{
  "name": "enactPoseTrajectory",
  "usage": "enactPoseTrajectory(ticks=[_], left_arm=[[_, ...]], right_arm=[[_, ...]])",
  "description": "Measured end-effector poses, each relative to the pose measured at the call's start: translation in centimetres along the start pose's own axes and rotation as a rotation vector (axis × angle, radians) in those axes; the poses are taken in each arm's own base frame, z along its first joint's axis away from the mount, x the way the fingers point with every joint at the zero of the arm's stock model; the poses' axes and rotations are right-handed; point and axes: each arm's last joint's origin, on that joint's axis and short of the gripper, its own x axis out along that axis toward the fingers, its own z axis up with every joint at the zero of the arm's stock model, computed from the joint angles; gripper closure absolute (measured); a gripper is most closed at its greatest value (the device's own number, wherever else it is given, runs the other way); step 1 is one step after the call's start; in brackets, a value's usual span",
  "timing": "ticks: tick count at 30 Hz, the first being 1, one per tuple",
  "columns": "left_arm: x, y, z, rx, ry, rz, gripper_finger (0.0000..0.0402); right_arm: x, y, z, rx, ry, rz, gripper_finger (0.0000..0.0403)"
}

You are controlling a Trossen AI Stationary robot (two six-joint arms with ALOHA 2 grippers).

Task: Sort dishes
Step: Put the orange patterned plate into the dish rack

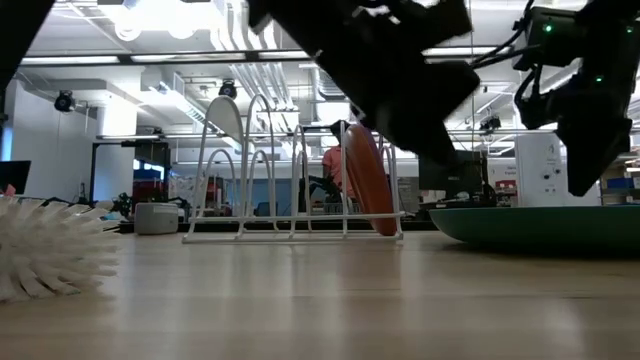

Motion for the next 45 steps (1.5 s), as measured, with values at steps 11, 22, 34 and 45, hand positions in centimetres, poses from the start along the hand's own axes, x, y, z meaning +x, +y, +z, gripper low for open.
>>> enactPoseTrajectory(ticks=[11,22,34,45], left_arm=[[4.1,-1.0,0.6,0.01,0.066,0.011,0.0401],[5.0,0.0,-0.2,-0.064,0.095,0.006,0.0401],[5.8,0.9,-0.9,-0.105,0.113,0.014,0.0401],[6.0,1.2,-0.8,-0.125,0.091,0.025,0.0401]], right_arm=[[1.2,-0.1,-0.4,0.04,0.006,0.019,0.0221],[2.6,0.2,-0.3,0.06,-0.041,0.111,0.0229],[4.2,0.6,-0.2,0.044,-0.136,0.236,0.0274],[5.7,0.4,-0.7,0.039,-0.206,0.328,0.0383]])
